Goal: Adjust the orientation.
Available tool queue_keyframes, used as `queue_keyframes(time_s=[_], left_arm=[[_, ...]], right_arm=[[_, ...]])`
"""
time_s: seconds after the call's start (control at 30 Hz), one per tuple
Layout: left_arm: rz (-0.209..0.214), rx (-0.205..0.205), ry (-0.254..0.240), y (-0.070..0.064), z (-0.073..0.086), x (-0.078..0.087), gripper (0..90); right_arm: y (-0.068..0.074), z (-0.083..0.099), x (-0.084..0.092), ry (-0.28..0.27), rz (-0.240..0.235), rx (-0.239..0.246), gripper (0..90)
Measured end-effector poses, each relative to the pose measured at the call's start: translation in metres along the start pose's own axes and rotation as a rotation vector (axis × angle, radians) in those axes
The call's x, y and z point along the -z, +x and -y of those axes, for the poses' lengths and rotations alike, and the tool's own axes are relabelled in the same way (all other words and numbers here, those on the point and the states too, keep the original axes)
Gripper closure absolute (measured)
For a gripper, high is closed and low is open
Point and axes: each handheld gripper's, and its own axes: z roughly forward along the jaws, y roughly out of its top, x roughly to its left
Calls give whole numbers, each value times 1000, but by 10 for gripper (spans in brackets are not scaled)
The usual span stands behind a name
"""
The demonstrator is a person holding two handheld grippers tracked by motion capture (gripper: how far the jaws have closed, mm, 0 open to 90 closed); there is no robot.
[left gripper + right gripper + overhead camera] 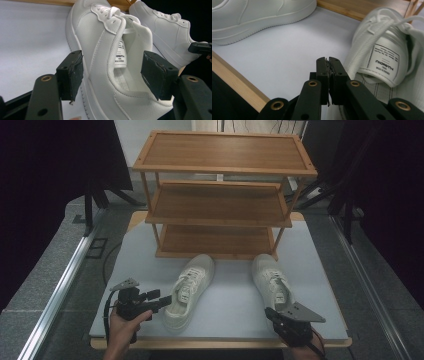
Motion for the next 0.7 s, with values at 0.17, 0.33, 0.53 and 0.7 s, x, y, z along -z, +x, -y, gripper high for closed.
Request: queue_keyframes(time_s=[0.17,0.33,0.53,0.7], left_arm=[[1,0,2,1,0,0,344],[2,-2,5,1,0,-1,344],[1,-2,7,0,1,-3,344],[0,-5,12,-1,1,-4,344]], right_arm=[[-15,5,9,-8,-3,-48,864],[-29,10,15,-19,-9,-94,864],[-28,9,14,-24,-13,-84,821],[-20,1,11,-65,-40,-57,751]])
